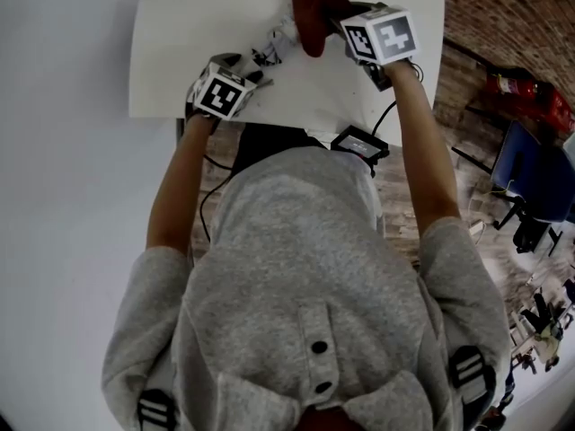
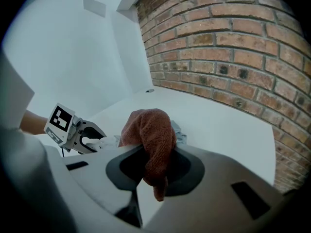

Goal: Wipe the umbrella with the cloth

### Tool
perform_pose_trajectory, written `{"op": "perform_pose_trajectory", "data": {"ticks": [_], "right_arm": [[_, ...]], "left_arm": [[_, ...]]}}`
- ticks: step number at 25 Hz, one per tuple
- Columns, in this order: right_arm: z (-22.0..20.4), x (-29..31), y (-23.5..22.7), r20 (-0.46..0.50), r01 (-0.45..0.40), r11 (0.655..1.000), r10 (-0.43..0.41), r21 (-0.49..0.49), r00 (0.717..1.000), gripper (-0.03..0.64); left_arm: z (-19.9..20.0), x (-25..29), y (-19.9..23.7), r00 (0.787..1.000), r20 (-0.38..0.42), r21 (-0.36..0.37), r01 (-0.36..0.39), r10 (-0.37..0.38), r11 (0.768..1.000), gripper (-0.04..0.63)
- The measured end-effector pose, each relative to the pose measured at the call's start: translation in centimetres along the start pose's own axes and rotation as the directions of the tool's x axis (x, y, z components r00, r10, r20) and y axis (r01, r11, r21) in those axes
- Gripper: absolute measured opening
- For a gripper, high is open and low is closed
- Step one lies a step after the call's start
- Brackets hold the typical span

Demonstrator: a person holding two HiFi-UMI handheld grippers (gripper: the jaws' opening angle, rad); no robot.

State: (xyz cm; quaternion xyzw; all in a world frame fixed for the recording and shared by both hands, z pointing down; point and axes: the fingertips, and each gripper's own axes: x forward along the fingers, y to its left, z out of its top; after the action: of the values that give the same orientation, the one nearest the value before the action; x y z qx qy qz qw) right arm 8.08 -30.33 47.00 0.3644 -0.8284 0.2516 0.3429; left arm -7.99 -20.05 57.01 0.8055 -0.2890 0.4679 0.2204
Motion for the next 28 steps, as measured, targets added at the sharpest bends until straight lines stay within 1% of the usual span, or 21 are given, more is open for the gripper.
{"op": "perform_pose_trajectory", "data": {"ticks": [4, 8, 15, 22, 28], "right_arm": [[-0.2, 0.0, -0.3, -0.005, 0.006, 1.000, -0.006, 0.002, 1.000, 0.081], [0.0, -0.2, -0.9, -0.005, 0.018, 1.000, -0.018, -0.004, 1.000, 0.080], [-0.1, -0.2, -1.8, -0.007, 0.038, 0.999, -0.038, 0.000, 0.999, 0.081], [-0.3, -0.5, -2.5, -0.012, 0.059, 0.998, -0.059, 0.001, 0.998, 0.081], [-0.1, -0.8, -3.4, -0.017, 0.091, 0.996, -0.091, -0.002, 0.996, 0.081]], "left_arm": [[-0.1, -0.1, 0.2, 1.000, -0.002, 0.005, -0.008, 0.008, 1.000, 0.267], [-0.4, 0.0, 0.1, 1.000, -0.015, -0.009, -0.005, 0.005, 1.000, 0.267], [0.0, 0.0, 0.3, 1.000, -0.005, 0.007, -0.013, 0.013, 1.000, 0.267], [-0.3, 0.2, 0.2, 1.000, -0.005, -0.003, -0.005, 0.005, 1.000, 0.267], [-0.1, 0.2, -0.3, 1.000, 0.004, -0.020, 0.020, -0.020, 1.000, 0.267]]}}
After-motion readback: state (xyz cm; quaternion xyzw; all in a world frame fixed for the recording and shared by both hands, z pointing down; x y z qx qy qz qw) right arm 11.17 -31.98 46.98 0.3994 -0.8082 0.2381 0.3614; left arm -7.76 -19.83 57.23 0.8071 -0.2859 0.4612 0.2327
